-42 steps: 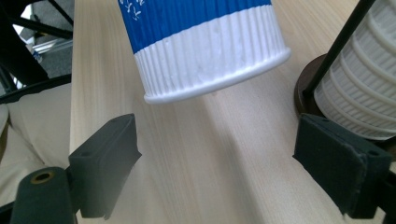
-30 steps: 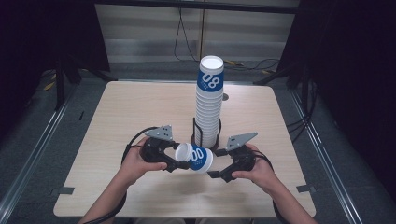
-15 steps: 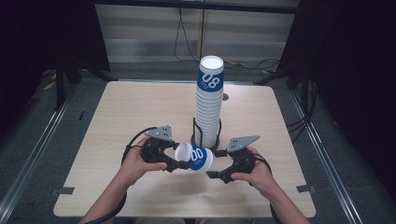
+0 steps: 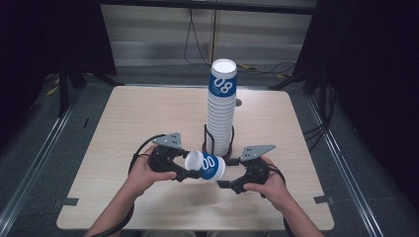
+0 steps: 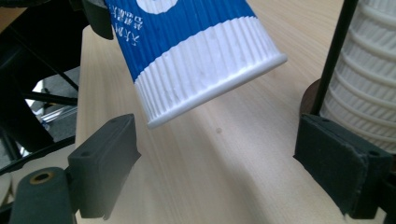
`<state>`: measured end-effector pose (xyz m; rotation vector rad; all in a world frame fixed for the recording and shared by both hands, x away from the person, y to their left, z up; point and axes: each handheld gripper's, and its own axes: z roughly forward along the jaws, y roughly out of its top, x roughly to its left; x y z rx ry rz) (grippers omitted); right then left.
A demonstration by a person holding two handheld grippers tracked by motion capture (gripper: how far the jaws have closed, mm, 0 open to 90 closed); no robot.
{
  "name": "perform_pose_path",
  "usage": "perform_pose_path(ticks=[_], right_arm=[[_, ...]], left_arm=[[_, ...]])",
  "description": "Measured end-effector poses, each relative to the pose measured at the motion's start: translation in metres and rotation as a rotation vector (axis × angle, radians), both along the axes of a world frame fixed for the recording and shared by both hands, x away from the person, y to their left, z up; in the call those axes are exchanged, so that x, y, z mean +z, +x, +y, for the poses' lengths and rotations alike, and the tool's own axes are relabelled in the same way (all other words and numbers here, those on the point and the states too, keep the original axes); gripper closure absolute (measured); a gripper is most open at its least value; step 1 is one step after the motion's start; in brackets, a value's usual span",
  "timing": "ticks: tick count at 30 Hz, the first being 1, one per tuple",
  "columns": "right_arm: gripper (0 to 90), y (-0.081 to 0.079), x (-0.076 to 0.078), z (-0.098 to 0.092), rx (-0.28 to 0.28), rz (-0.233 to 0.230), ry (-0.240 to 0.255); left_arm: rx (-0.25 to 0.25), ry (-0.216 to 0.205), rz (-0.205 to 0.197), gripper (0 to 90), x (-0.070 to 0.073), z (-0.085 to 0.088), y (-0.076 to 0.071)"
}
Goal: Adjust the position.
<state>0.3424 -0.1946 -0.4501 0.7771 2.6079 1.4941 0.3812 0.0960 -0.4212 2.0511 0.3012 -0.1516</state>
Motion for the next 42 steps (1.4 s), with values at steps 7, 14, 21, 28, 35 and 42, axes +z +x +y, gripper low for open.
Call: perform_pose_path(ticks=[7,14,21,28,35,42], right_arm=[[12.7,-0.0007,-0.0002,0.0002,-0.007,-0.002,0.038],[12.7,-0.0007,0.0003,0.0012,-0.014,0.001,0.057],[12.7,-0.0008,-0.0020,0.0016,-0.016,0.003,0.067],[12.4,-0.0004,-0.0049,0.0023,-0.014,0.006,0.079],[12.4,0.0002,-0.0086,0.0039,-0.011,0.004,0.053],[12.1,0.0024,-0.0068,0.0062,-0.011,-0.004,0.054]], left_arm=[[0.002,0.002,0.000,29.1,-0.0008,0.0000,-0.0005],[-0.002,-0.001,0.000,29.1,-0.0025,-0.0019,-0.0010],[0.001,-0.007,0.005,29.1,-0.0026,-0.0023,-0.0015],[-0.002,-0.008,0.001,29.1,-0.0002,-0.0041,-0.0014],[0.000,-0.013,0.001,29.1,0.0015,-0.0050,-0.0011],[0.002,-0.015,-0.008,29.1,0.0048,-0.0051,-0.0017]])
